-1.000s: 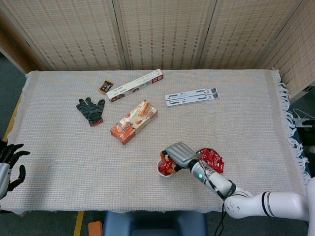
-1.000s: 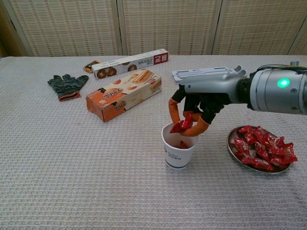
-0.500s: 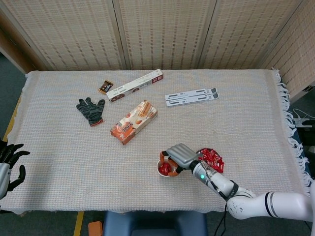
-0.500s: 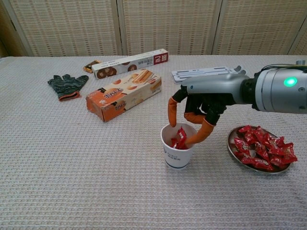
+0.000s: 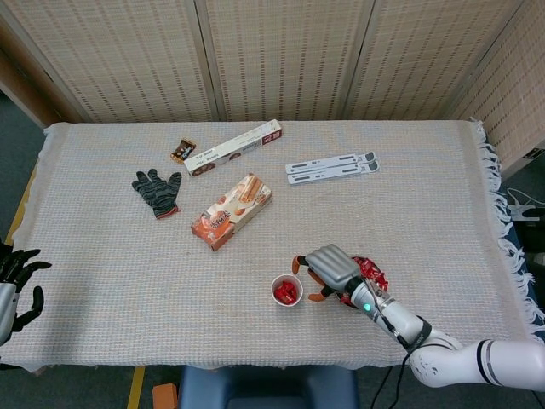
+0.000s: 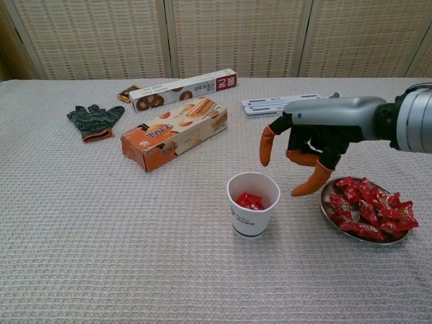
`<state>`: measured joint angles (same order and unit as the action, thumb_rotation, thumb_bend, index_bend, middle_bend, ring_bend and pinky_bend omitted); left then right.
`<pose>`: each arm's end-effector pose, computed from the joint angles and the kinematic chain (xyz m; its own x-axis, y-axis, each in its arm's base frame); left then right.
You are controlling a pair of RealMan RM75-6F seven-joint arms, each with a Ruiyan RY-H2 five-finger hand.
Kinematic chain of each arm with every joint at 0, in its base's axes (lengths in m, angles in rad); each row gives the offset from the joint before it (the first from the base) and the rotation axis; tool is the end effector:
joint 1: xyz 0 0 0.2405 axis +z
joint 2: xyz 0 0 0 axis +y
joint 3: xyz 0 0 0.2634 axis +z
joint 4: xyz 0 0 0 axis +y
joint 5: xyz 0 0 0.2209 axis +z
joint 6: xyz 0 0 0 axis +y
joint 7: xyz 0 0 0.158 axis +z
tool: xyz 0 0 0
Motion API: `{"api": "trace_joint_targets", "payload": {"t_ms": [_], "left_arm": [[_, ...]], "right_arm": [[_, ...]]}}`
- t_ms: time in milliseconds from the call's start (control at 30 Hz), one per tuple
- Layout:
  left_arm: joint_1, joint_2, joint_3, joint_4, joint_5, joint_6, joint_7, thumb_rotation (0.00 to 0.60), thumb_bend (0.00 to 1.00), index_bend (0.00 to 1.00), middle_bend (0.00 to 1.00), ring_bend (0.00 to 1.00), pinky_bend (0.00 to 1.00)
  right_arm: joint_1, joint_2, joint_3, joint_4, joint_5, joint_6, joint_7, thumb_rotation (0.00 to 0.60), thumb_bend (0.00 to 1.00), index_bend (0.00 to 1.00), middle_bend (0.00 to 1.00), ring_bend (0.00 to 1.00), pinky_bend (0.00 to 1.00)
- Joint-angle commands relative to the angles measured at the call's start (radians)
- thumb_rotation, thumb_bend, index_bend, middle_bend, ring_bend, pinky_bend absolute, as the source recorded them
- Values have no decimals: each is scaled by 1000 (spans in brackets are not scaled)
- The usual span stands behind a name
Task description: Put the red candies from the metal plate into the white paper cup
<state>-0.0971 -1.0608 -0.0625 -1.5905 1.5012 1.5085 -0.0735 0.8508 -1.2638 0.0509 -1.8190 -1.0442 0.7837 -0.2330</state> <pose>-0.3250 0.2039 0.1797 0.3986 -0.0442 0.9160 0.9164 -0.0210 -0.3998 -0.1290 -0.3191 -0.0038 0.4475 -0.5194 0.7280 -0.8634 -0.4632 0.2002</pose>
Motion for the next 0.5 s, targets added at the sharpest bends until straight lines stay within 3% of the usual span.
{"api": "trace_joint_targets", "payload": {"t_ms": [33, 500], "left_arm": [[0, 0, 0, -1, -1, -1, 1, 600, 621, 292, 133, 82, 302], [0, 1, 1, -3, 1, -2, 0, 600, 620, 292, 133, 82, 302]], "right_arm": [[-36, 19, -66, 6, 58, 70, -123, 600, 80, 375, 857, 750, 943], [-52, 21, -155, 27, 222, 79, -270, 600, 64, 311, 858, 746, 943]]}}
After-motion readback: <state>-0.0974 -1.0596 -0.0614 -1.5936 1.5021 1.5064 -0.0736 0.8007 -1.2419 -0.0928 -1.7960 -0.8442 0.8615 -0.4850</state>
